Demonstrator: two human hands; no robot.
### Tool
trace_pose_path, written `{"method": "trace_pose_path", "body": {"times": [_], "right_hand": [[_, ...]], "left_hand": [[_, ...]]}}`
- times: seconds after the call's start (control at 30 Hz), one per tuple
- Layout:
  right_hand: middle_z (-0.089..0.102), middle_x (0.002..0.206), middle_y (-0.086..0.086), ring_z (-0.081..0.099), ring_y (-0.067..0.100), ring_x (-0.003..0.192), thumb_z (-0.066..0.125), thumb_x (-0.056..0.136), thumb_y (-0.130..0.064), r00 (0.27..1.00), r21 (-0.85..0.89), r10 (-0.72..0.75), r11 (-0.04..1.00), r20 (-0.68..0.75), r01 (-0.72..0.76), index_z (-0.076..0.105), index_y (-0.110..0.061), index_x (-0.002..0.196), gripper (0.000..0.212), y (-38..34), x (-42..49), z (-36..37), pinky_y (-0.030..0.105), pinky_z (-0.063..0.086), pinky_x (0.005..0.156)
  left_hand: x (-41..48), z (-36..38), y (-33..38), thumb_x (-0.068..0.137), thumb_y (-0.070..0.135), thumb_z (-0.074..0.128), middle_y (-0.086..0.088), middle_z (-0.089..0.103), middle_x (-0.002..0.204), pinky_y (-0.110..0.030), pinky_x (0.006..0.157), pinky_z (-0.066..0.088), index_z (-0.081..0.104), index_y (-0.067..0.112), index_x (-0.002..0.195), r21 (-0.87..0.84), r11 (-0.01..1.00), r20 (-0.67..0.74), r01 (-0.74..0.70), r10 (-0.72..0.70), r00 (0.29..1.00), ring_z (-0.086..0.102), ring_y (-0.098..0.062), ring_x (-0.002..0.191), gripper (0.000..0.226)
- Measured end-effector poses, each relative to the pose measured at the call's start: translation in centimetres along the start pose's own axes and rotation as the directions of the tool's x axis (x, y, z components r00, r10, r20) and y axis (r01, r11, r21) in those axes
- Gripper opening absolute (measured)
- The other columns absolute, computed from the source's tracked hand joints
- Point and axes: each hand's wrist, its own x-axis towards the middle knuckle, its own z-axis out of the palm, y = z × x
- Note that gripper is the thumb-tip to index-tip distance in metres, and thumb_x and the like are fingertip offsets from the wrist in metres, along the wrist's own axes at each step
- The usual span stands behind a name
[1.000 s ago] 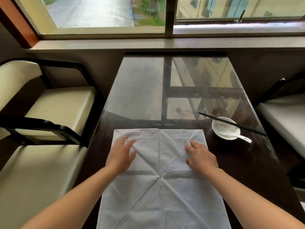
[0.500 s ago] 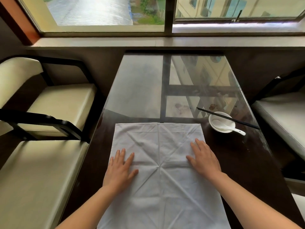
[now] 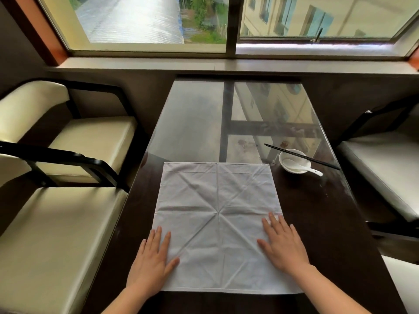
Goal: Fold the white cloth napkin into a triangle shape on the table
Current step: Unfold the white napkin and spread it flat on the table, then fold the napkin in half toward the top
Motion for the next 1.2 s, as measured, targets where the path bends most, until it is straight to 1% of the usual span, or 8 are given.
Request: {"method": "trace_pose_path", "body": {"times": [0.1,0.43,0.57,0.7,0.8,0.9,1.0,1.2], "right_hand": [[-0.006,0.168,-0.002,-0.006,0.019,0.155,0.029,0.1,-0.06,1.0,0.006,0.001,1.0,-0.002,-0.001,0.007,-0.025,0.16,0.072,0.2,-2.0,0.4,0.041,0.007,0.125],[-0.002,0.168,-0.006,-0.004,0.015,0.154,0.044,0.098,-0.057,1.0,0.106,0.017,0.994,-0.001,-0.017,0.016,-0.031,0.158,0.072,1.8,-9.6,4.2,0.035,0.01,0.125],[-0.001,0.163,-0.018,0.001,0.01,0.154,0.058,0.092,-0.057,0.998,0.134,-0.06,0.989,0.018,0.057,0.019,-0.038,0.156,0.077,3.1,-11.2,4.3,0.031,0.015,0.123],[0.025,0.161,-0.016,0.024,0.01,0.15,0.071,0.089,-0.034,0.994,0.152,-0.087,0.984,-0.064,0.096,0.045,-0.033,0.147,0.064,4.1,-11.9,4.0,0.032,0.037,0.115],[0.058,0.142,-0.006,0.056,0.018,0.132,0.084,0.072,-0.012,0.984,0.163,-0.087,0.98,-0.156,0.112,0.07,-0.025,0.122,0.054,4.9,-11.6,4.8,0.036,0.058,0.094],[0.068,0.129,-0.004,0.065,0.019,0.121,0.085,0.072,-0.006,0.969,0.174,-0.05,0.98,-0.243,0.094,0.076,-0.023,0.109,0.041,5.0,-11.4,4.8,0.037,0.062,0.085],[0.073,0.118,-0.006,0.068,0.016,0.114,0.082,0.078,-0.006,0.958,0.275,0.031,0.96,-0.284,0.05,0.078,-0.022,0.103,0.03,4.9,-11.3,4.6,0.035,0.059,0.088],[0.071,0.095,-0.011,0.069,0.013,0.093,0.077,0.085,-0.01,0.963,0.377,0.07,0.926,-0.26,0.035,0.077,-0.023,0.096,0.017,5.2,-12.0,3.3,0.024,0.053,0.078]], "left_hand": [[-0.9,0.5,0.2,0.086,0.075,0.01,-0.005,-0.026,0.158,-0.032,0.119,-0.01,-0.013,0.015,0.153,-0.017,0.999,-0.053,0.045,-0.046,0.998,-0.018,-0.023,0.15,0.093],[-5.4,0.7,-1.0,0.086,0.06,0.061,0.001,0.005,0.166,-0.032,0.121,0.018,0.023,0.033,0.155,-0.12,0.988,0.019,-0.095,0.098,0.995,0.0,-0.018,0.152,0.083],[-6.4,0.9,-2.8,0.089,0.034,0.07,0.001,0.026,0.16,-0.029,0.114,0.034,0.048,0.033,0.144,-0.153,0.972,-0.067,-0.176,0.167,0.984,0.027,-0.017,0.148,0.059],[-6.4,1.1,-3.3,0.062,-0.007,0.082,-0.007,0.066,0.123,-0.028,0.077,0.059,0.076,0.018,0.104,-0.093,0.961,-0.211,-0.259,0.235,0.949,0.07,-0.024,0.105,0.049],[-6.8,0.4,-3.0,0.064,-0.002,0.077,-0.002,0.071,0.097,-0.027,0.056,0.058,0.076,0.015,0.083,-0.048,0.945,-0.331,-0.323,0.29,0.898,0.072,-0.018,0.081,0.026],[-6.9,0.4,-2.9,0.087,0.015,0.06,0.004,0.075,0.099,-0.026,0.069,0.058,0.078,0.017,0.091,-0.166,0.945,-0.408,-0.283,0.196,0.892,0.068,-0.01,0.088,0.019],[-6.5,0.6,-3.4,0.089,0.01,0.07,0.004,0.074,0.107,-0.03,0.091,0.052,0.076,0.017,0.105,-0.427,0.901,-0.28,-0.073,-0.056,0.958,0.068,-0.016,0.104,0.019],[-6.9,-0.6,-4.4,0.084,0.009,0.075,0.01,0.071,0.092,-0.029,0.08,0.053,0.078,0.024,0.095,-0.572,0.82,-0.265,-0.022,-0.16,0.951,0.067,-0.013,0.088,0.019]]}}
